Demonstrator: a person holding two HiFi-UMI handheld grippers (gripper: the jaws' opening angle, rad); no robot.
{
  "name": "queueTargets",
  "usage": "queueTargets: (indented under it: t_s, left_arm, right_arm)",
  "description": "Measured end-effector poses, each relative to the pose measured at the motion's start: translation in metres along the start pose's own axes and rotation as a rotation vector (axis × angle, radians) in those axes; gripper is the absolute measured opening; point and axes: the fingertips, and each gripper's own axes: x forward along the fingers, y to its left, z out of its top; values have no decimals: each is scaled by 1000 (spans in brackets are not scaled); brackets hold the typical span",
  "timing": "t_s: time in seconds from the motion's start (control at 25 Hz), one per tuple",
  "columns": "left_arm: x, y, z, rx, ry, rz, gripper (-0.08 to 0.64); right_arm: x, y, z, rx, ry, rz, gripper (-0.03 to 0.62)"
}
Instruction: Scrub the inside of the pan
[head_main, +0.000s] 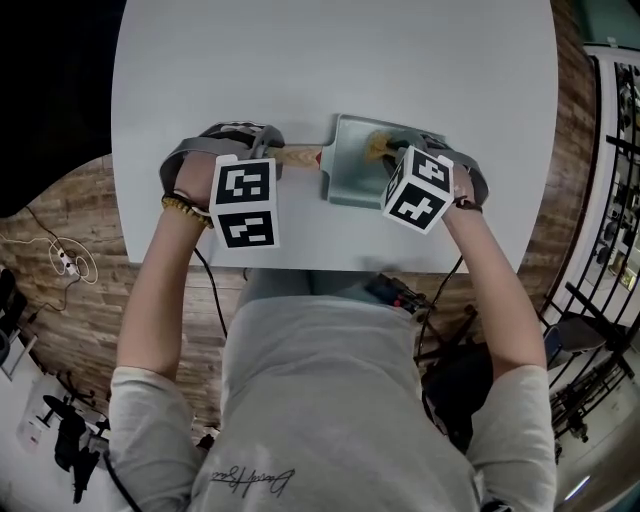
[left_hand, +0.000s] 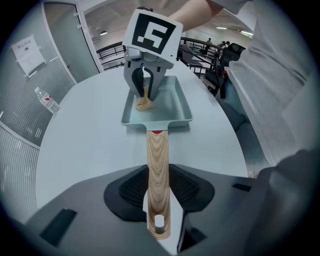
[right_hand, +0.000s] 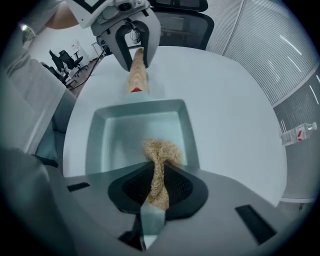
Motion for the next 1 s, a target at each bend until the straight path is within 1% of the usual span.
queueTargets:
  t_s: [0.16, 0.28, 0.4, 0.64, 0.8, 1.0]
  left_arm:
    - [0, 1, -1, -1, 2, 5, 138]
    - [2, 3, -3, -10, 2, 11, 138]
    - [2, 3, -4, -17, 13, 23, 138]
    - [4, 6, -4, -36, 28, 43, 138]
    - [6, 10, -6, -36, 26, 45, 138]
    - [8, 13, -9, -40, 27, 48, 138]
  right_arm:
    - [1, -20, 2, -23, 5, -82, 74]
    - [3, -21, 4, -59, 8, -134, 72]
    - [4, -20, 4, -67, 14, -156, 72]
    - [4, -12, 1, -76, 54, -95, 72]
    - [5, 6, -1, -75, 69, -44, 72]
    - [5, 33, -5, -53, 71, 40, 71]
